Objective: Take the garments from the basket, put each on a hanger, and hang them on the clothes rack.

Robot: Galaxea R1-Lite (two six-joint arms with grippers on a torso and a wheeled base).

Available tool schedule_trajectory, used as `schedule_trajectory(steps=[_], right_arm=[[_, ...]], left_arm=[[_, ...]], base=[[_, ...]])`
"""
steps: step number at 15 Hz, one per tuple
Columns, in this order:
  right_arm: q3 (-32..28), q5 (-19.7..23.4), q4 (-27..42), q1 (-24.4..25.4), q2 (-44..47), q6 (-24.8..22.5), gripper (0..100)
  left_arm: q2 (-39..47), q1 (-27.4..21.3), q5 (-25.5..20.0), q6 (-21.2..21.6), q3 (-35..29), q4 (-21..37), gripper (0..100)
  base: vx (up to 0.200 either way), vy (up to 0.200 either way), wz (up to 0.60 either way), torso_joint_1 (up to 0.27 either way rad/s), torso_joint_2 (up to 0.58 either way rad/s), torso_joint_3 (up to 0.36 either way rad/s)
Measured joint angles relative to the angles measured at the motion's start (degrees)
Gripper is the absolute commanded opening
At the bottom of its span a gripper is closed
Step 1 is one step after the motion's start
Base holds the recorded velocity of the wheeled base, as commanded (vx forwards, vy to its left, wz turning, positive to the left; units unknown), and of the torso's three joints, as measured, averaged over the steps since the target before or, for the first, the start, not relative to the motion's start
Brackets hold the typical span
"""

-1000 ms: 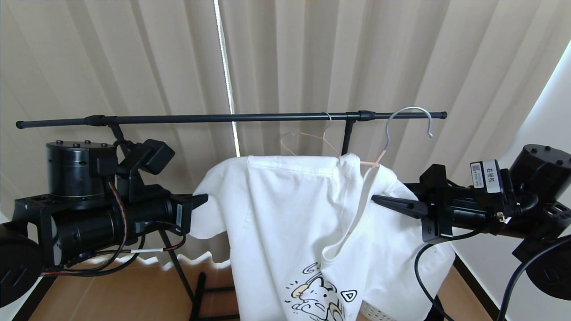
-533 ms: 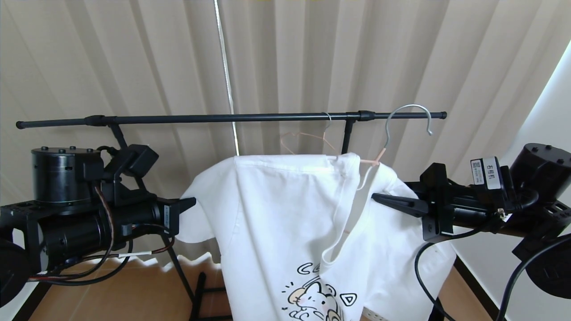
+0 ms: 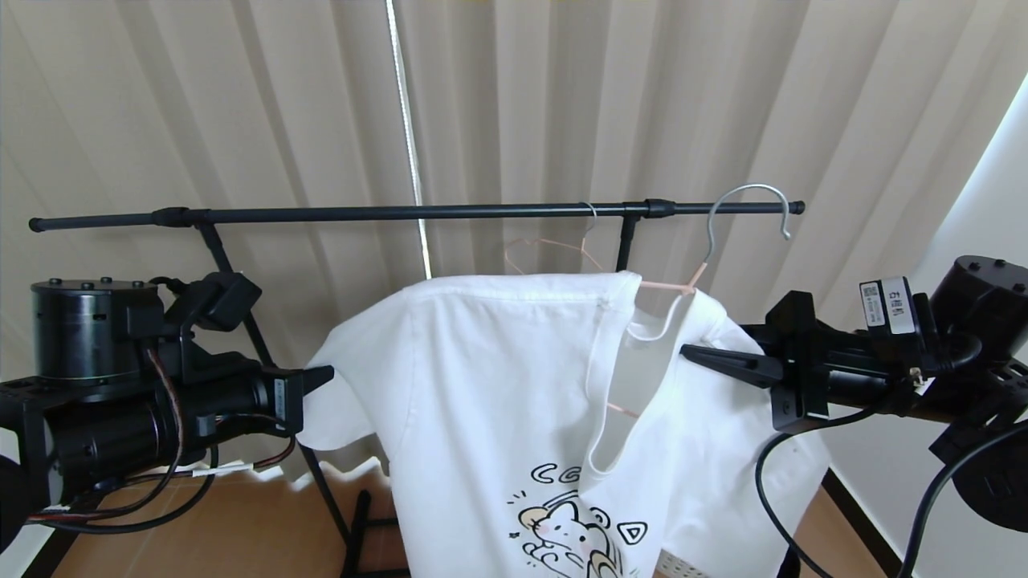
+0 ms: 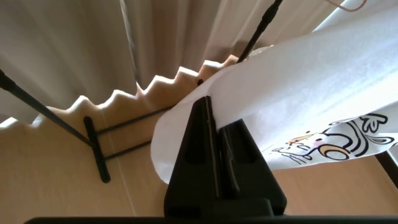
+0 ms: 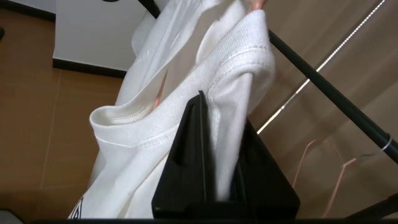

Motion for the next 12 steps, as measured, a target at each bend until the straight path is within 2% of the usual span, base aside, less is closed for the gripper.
schedule_trajectory(steps=[9, 12], right_arm=[[-1.57, 1.54, -0.09, -3.64, -0.06, 1.32, 0], [-1.77, 2.13, -0.09, -4.56, -0.11, 1.32, 0]], left_arm=[[0.30, 0.33, 0.07, -1.24, 0.22, 0.07, 0], [0.38, 1.95, 0.02, -1.21, 0.91, 0.09, 0]], base=[[0.000, 0.000, 0.00, 0.000, 0.00, 0.000], [0.000, 0.000, 0.00, 0.000, 0.00, 0.000]])
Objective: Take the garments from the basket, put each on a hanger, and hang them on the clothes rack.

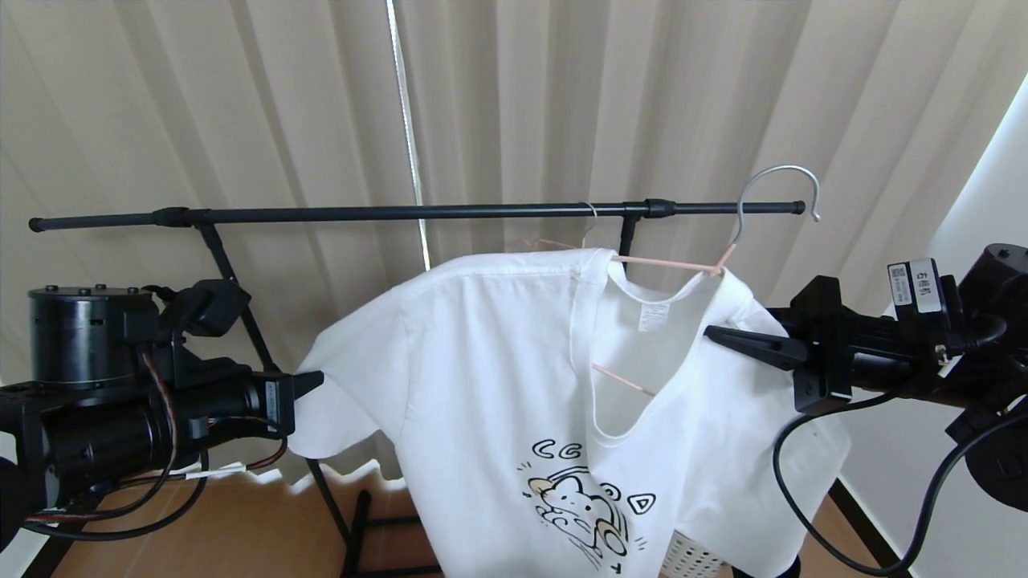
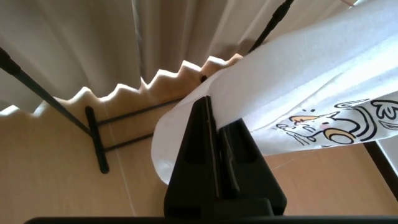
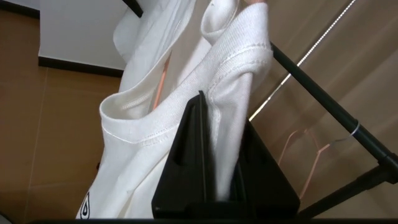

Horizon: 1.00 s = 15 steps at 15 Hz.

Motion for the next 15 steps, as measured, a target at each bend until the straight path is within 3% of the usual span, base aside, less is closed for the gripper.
schedule_trajectory(steps=[8, 9, 13, 15], right_arm=[[-0.24, 1.12, 0.02, -1.43, -0.44, 1.15, 0], [-0.24, 1.12, 0.02, -1.46, -0.44, 1.12, 0], [-0.05, 1.12, 0.02, -1.45, -0.33, 1.04, 0], [0.20, 1.12, 0.02, -1.12, 0.02, 0.88, 0]], left_arm=[[0.12, 0.37, -0.20, 0.05, 0.57, -0.01, 0], [0.17, 0.35, -0.17, 0.09, 0.38, -0.01, 100], [-0.13, 0.09, -0.74, 0.35, 1.05, -0.06, 100], [-1.07, -0.30, -3.69, 0.40, 1.02, -0.01, 100]], base=[[0.000, 0.000, 0.00, 0.000, 0.00, 0.000], [0.000, 0.000, 0.00, 0.000, 0.00, 0.000], [0.000, 0.000, 0.00, 0.000, 0.00, 0.000], [0.000, 0.000, 0.00, 0.000, 0.00, 0.000]])
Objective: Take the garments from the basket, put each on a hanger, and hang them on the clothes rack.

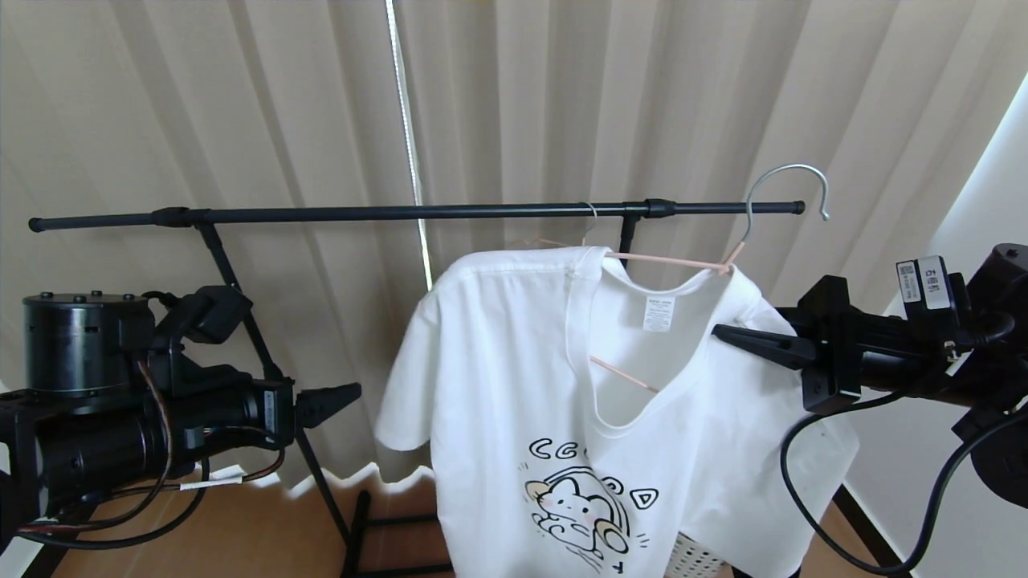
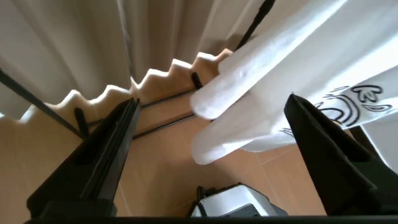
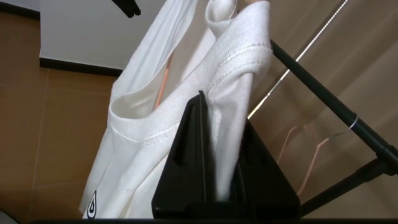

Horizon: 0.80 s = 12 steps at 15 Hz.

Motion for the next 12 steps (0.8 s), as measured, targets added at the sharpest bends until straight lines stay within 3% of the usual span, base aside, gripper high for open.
schedule_trajectory(steps=[3, 6, 10, 12], right_arm=[[0.30, 0.11, 0.00, 0.79, 0.94, -0.13, 0], [0.46, 0.04, 0.00, 2.91, 2.40, -0.33, 0], [0.91, 0.06, 0.00, 5.81, 4.67, -0.46, 0], [1.57, 0.06, 0.02, 7.41, 5.13, -0.44, 0]], left_arm=[[-2.36, -1.46, -4.49, 0.00, -3.64, 1.18, 100], [-3.91, -3.91, -5.45, 1.45, -9.76, 7.64, 100], [-4.21, -6.42, -5.47, 7.35, -25.17, 24.34, 100], [-3.55, -9.12, -5.47, 13.57, -31.65, 30.51, 100]], base=[[0.000, 0.000, 0.00, 0.000, 0.00, 0.000], [0.000, 0.000, 0.00, 0.000, 0.00, 0.000], [0.000, 0.000, 0.00, 0.000, 0.00, 0.000], [0.000, 0.000, 0.00, 0.000, 0.00, 0.000]])
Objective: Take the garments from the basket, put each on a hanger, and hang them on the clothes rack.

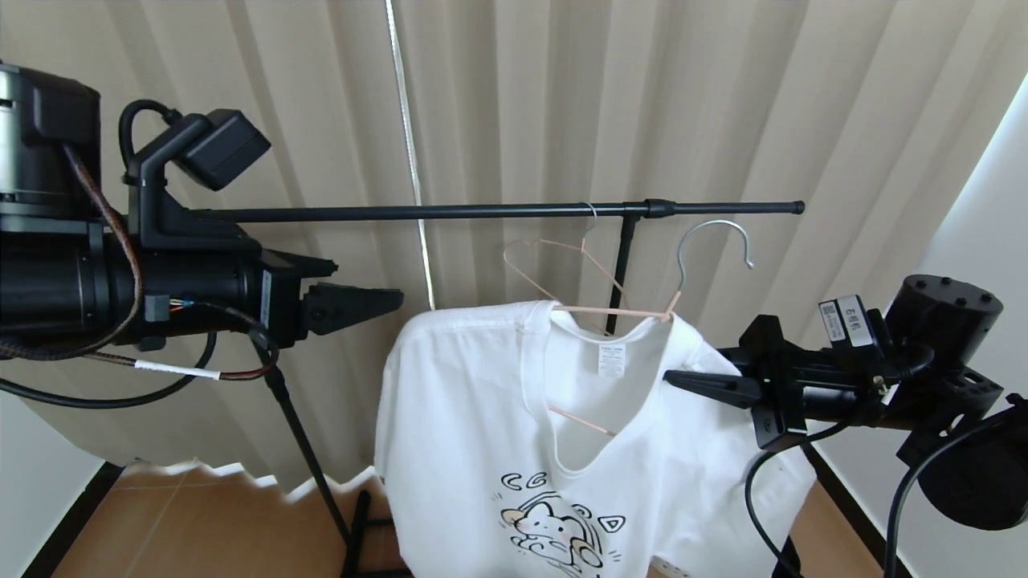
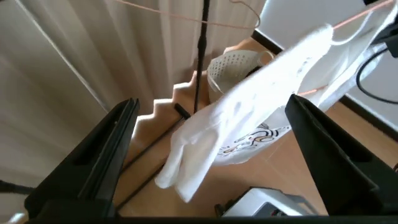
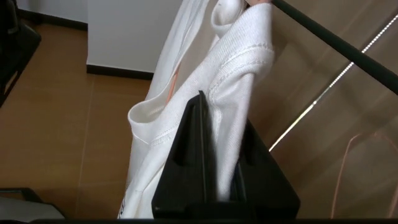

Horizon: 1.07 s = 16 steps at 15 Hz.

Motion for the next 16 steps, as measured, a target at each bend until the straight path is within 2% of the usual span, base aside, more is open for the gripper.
schedule_trajectory(steps=[4, 7, 8, 14, 16], right_arm=[[1.35, 0.00, -0.02, 4.02, 0.55, 0.00, 0], [2.15, 0.06, 0.00, 5.88, 0.77, 0.07, 0], [2.32, 0.09, -0.02, 6.56, 0.79, 0.07, 0], [3.12, 0.02, -0.02, 8.13, 0.69, 0.02, 0], [3.39, 0.02, 0.00, 8.59, 0.50, 0.02, 0]], left_arm=[[2.17, -6.38, -0.13, 12.29, -5.02, 6.38, 100], [4.27, -10.06, -0.50, 17.32, -6.45, 7.23, 100], [5.32, -11.17, -2.33, 18.97, -7.08, 7.47, 100], [10.31, -12.59, -9.23, 25.08, -11.78, 16.23, 100], [11.28, -12.68, -9.64, 25.93, -12.28, 16.57, 100]], base=[[0.000, 0.000, 0.00, 0.000, 0.00, 0.000], [0.000, 0.000, 0.00, 0.000, 0.00, 0.000], [0.000, 0.000, 0.00, 0.000, 0.00, 0.000], [0.000, 0.000, 0.00, 0.000, 0.00, 0.000], [0.000, 0.000, 0.00, 0.000, 0.00, 0.000]])
